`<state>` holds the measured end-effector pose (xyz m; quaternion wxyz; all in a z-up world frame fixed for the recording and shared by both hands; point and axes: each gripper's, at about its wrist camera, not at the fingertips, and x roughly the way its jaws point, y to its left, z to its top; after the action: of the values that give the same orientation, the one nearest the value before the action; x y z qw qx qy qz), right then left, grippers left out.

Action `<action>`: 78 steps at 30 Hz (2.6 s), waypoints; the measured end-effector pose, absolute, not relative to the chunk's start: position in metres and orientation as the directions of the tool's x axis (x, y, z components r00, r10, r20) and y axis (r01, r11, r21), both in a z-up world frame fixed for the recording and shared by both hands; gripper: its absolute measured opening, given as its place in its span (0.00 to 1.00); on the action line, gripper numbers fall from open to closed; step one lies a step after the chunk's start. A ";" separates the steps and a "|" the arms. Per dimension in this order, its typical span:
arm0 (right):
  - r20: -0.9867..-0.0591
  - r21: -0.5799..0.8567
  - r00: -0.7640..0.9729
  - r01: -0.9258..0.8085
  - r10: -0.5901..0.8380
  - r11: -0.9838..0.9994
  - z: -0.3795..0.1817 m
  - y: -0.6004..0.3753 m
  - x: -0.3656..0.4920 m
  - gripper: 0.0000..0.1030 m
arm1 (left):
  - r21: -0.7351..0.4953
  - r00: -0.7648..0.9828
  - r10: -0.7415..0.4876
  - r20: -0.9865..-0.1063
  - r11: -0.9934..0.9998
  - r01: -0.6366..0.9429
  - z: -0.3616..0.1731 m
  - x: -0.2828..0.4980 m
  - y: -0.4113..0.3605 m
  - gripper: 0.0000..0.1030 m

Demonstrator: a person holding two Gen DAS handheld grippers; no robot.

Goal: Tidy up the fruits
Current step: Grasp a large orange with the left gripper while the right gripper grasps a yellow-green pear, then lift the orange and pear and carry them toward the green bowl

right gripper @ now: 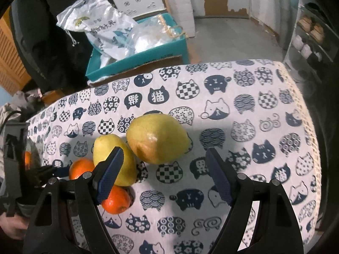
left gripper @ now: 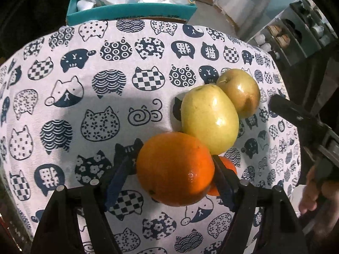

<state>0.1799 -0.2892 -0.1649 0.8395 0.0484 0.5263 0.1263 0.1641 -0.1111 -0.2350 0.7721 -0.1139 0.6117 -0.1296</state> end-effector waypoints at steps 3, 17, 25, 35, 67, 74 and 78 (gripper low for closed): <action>-0.874 0.215 0.402 -0.180 0.272 0.960 -0.171 -0.286 0.187 0.78 | -0.362 0.213 -0.366 -0.906 0.930 0.059 -0.235 0.165 -0.111 0.67; -0.900 0.188 0.350 -0.230 0.261 0.955 -0.196 -0.269 0.214 0.80 | -0.367 0.223 -0.373 -0.901 0.928 0.071 -0.237 0.166 -0.110 0.67; -0.917 0.229 0.280 -0.216 0.284 0.949 -0.212 -0.269 0.225 0.82 | -0.375 0.219 -0.378 -0.900 0.925 0.060 -0.240 0.168 -0.111 0.73; -0.911 0.276 0.271 -0.161 0.311 0.948 -0.220 -0.273 0.221 0.82 | -0.368 0.229 -0.377 -0.898 0.926 0.081 -0.238 0.164 -0.111 0.67; -0.832 0.093 0.523 -0.197 0.184 0.976 -0.118 -0.261 0.164 0.82 | -0.208 0.449 -0.246 -0.859 0.969 0.132 -0.145 0.121 -0.085 0.66; -0.794 0.102 0.568 -0.228 0.217 0.968 -0.084 -0.252 0.148 0.82 | -0.203 0.494 -0.250 -0.833 0.968 0.148 -0.118 0.104 -0.083 0.66; -0.772 0.105 0.589 -0.253 0.239 0.962 -0.065 -0.244 0.138 0.82 | -0.194 0.520 -0.249 -0.817 0.968 0.159 -0.102 0.094 -0.082 0.66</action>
<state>0.1383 -0.2444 -0.0646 0.8912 -0.0082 0.4320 0.1379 0.0940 -0.0818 -0.1021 0.8706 -0.0473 0.4755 -0.1171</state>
